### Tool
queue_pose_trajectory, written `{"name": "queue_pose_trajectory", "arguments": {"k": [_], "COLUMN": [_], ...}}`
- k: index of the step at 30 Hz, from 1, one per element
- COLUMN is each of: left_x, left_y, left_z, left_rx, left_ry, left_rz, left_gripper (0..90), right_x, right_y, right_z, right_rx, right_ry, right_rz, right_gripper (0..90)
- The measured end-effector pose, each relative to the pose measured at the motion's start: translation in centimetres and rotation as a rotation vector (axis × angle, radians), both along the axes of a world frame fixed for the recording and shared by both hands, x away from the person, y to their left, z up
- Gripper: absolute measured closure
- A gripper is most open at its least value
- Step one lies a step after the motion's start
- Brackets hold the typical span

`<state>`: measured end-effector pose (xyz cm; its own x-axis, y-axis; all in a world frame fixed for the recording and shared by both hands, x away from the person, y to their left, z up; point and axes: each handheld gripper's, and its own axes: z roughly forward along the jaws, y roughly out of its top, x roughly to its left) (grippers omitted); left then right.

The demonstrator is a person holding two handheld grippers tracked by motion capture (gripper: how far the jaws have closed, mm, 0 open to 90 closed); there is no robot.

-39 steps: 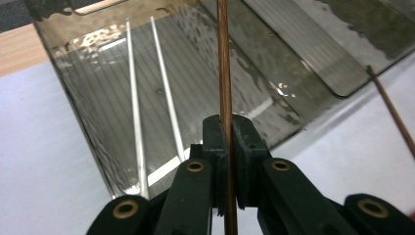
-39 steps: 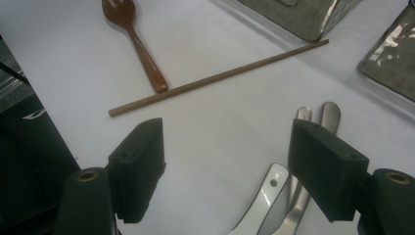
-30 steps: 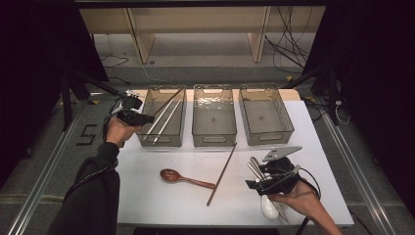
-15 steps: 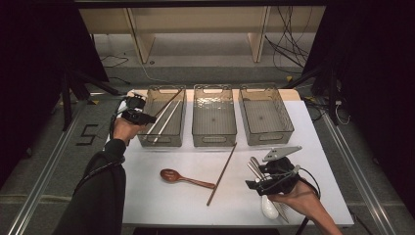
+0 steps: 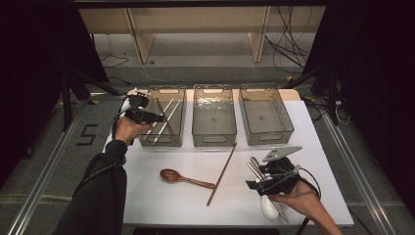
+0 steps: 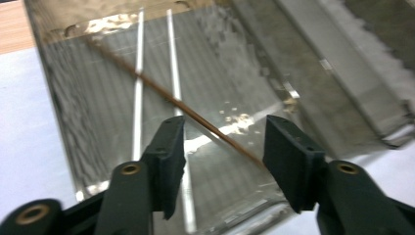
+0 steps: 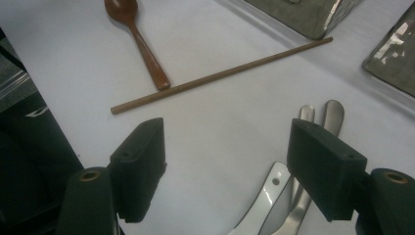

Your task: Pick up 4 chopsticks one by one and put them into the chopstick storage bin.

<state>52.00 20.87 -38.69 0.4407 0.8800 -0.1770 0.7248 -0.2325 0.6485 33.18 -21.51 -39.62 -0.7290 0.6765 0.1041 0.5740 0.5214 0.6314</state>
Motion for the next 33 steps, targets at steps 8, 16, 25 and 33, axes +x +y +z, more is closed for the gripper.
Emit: {"name": "queue_pose_trajectory", "arguments": {"k": [8,16,25,33], "left_x": [-3.8,-8.4,-11.3,-12.3], "left_y": [-2.3,-5.0,-8.2,-10.3], "left_z": [1.3,1.8,0.0,-1.5], "left_rx": [-0.037,-0.058,0.000,0.035], "left_ry": [-0.020,-0.031,0.007,0.038], "left_rz": [-0.095,-0.164,-0.227,-0.274], "left_gripper": [28.0,21.5,17.7,16.0], "right_x": [0.0,0.0,-0.1,0.0], "right_y": [-0.1,-0.3,-0.5,-0.7], "right_z": [0.1,0.3,0.2,0.0], "right_rx": [0.003,0.007,0.009,0.011], "right_ry": [-0.006,-0.024,-0.029,-0.031], "right_rz": [-0.014,-0.049,-0.064,-0.082], "right_gripper": [31.1,30.9,30.7,30.5]}}
